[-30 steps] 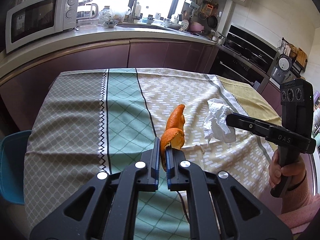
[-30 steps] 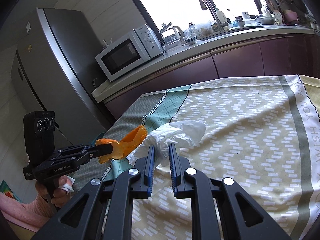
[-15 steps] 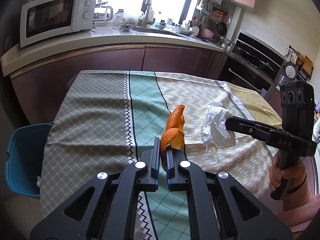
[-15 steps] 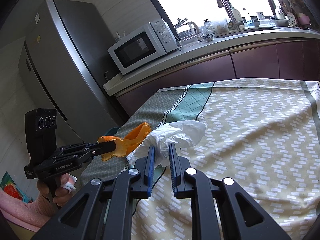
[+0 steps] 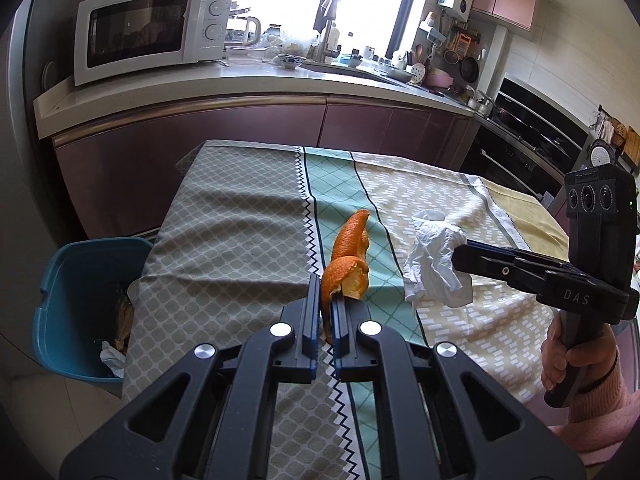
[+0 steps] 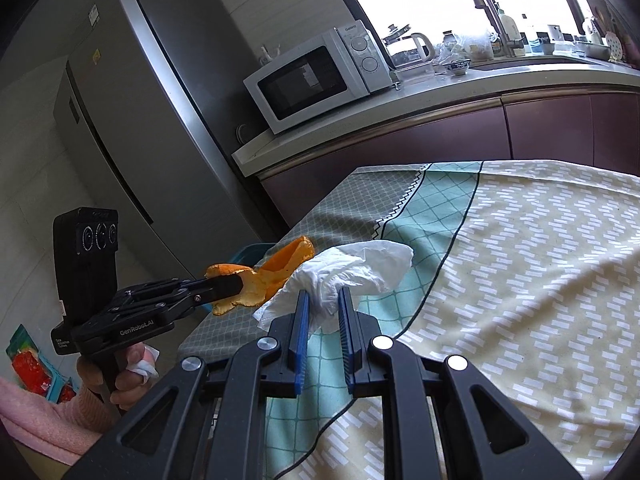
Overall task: Collect trash
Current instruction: 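Lift the peel and tissue and carry both toward the teal bin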
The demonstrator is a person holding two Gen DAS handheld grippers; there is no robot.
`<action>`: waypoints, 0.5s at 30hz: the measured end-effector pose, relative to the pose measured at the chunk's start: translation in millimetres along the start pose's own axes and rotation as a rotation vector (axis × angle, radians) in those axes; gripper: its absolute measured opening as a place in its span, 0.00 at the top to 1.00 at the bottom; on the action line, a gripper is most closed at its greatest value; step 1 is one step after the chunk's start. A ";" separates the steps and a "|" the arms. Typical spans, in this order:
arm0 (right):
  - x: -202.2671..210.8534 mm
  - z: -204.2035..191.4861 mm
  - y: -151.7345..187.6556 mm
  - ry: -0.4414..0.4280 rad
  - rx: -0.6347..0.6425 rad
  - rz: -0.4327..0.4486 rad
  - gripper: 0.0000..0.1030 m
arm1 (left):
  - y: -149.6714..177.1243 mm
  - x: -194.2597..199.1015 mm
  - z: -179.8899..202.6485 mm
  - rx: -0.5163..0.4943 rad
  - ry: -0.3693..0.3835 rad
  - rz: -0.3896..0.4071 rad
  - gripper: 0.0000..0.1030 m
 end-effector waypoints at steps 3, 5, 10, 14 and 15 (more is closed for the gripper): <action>-6.3 -5.6 -0.9 -0.014 0.006 -0.007 0.87 | 0.6 3.5 -8.6 0.011 -0.014 0.002 0.95; -9.9 -9.3 -1.7 -0.020 0.013 -0.011 0.87 | 0.9 6.5 -14.1 0.016 -0.021 0.005 0.95; -19.8 -19.0 -3.5 -0.036 0.027 -0.025 0.87 | 1.2 11.7 -22.6 0.031 -0.036 0.013 0.95; -27.1 -26.4 -4.8 -0.047 0.040 -0.036 0.87 | 1.3 16.9 -31.0 0.042 -0.051 0.023 0.95; -28.6 -28.0 -5.1 -0.049 0.043 -0.038 0.87 | 1.6 18.4 -33.2 0.045 -0.056 0.026 0.95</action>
Point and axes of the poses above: each gripper's, at about its wrist camera, not at the fingertips, and x roughly against the way its jaws point, z to its right, y to its underside, the point moved 5 cm from there along -x, roughly the way its jaws point, and after that the axes turned 3 degrees about x, right-handed, at the moved point
